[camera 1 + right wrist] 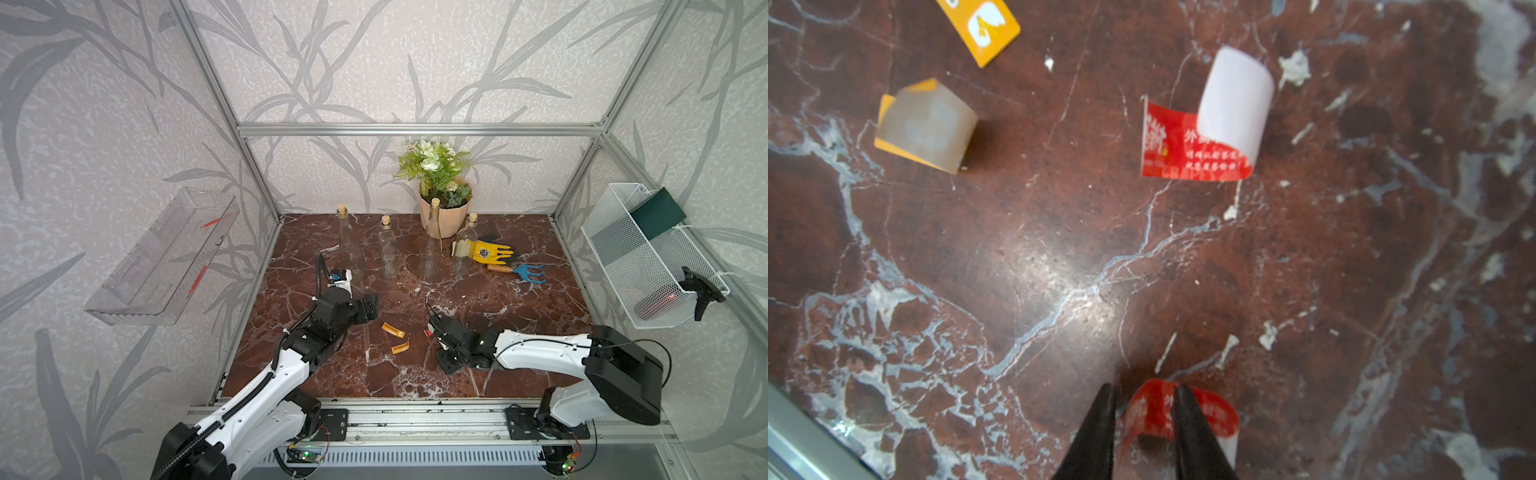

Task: Remove the label from the bottle
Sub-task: Place the label at the center of the board.

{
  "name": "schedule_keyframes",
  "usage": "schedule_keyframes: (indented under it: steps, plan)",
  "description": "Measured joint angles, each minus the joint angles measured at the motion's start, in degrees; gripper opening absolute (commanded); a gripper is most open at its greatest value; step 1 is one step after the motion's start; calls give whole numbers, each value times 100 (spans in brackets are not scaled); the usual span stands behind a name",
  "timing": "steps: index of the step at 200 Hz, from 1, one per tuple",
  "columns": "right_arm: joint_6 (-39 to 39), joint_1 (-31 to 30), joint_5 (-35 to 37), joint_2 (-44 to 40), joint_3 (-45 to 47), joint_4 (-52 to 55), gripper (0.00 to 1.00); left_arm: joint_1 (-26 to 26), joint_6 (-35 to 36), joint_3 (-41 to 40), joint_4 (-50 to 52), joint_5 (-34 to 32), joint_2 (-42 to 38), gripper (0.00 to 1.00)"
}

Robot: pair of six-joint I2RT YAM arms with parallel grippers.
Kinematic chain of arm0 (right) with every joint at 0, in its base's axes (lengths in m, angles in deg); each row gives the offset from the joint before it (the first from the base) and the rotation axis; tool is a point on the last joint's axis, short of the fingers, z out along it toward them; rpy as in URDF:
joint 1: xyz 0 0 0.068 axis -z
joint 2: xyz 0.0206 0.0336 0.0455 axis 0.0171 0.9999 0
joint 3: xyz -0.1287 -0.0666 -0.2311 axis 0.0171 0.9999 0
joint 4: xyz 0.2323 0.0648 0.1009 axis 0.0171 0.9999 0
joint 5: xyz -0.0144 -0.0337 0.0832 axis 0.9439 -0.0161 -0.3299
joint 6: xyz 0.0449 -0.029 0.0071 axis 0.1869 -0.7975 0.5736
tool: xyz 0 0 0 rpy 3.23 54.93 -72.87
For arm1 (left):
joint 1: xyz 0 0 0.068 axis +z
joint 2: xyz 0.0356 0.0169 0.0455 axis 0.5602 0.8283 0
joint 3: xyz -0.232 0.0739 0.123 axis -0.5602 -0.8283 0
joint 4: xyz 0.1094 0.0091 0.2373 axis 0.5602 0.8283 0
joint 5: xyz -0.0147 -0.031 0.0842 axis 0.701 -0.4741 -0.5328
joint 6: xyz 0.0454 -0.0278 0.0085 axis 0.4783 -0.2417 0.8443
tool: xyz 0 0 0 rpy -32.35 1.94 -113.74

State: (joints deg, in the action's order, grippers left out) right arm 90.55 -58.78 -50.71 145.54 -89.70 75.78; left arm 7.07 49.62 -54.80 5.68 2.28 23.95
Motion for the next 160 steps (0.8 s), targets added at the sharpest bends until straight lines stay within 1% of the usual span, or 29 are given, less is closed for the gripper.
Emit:
schedule_keyframes:
  steps: [40, 75, 160]
  plan:
    - [2, -2, -4, 15, -13, 2, 31, 0, 0, -2, 0, 2, 0, 86]
    - [7, -184, 0, 85, -72, 7, 31, 0, 0, -2, 0, 0, -2, 86]
    - [50, -190, -2, 144, -118, 4, 31, 0, 0, -31, -2, -2, -55, 86]
